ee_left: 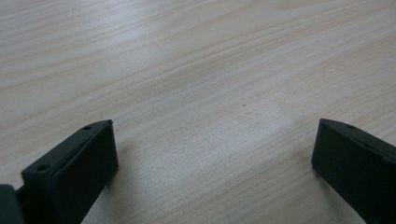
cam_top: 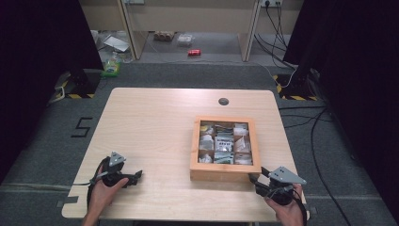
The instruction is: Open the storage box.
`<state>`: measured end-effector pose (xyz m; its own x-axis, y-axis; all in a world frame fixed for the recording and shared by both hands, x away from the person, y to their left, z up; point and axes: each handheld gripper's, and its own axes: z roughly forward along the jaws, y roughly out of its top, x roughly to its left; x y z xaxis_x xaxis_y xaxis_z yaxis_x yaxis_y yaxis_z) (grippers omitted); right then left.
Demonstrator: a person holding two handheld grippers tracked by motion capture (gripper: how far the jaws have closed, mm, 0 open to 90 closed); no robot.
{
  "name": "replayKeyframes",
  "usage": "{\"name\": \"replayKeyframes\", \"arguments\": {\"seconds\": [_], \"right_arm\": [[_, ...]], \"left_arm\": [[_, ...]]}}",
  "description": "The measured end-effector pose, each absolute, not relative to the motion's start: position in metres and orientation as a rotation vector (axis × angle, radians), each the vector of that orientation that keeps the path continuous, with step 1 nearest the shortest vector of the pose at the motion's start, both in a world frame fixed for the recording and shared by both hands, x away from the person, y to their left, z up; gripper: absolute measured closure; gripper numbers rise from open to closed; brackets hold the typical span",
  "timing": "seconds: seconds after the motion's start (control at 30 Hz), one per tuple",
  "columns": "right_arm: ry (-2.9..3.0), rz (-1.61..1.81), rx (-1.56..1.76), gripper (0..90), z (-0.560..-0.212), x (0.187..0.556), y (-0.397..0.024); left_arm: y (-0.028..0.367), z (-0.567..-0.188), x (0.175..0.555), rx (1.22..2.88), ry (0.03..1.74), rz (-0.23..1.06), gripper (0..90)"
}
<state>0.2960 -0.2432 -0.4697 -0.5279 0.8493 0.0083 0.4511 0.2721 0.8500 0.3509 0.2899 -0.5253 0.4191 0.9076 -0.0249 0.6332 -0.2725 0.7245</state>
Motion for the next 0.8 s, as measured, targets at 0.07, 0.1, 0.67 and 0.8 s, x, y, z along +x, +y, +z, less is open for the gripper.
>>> {"name": "replayKeyframes", "arguments": {"seconds": [0.07,0.1,0.67,0.8], "right_arm": [[2.083,1.185,1.159,50.3,-0.468,0.297,-0.244],[2.083,1.185,1.159,50.3,-0.468,0.297,-0.244],[2.009,1.312,1.115,49.8,-0.452,0.311,-0.249],[1.993,1.329,1.120,49.7,-0.448,0.320,-0.248]], "left_arm": [[0.290,-0.525,0.351,2.009,1.301,0.528,0.0],[0.290,-0.525,0.351,2.009,1.301,0.528,0.0],[0.290,-0.525,0.351,2.009,1.301,0.529,0.0],[0.290,-0.525,0.351,2.010,1.301,0.529,0.0]]}}
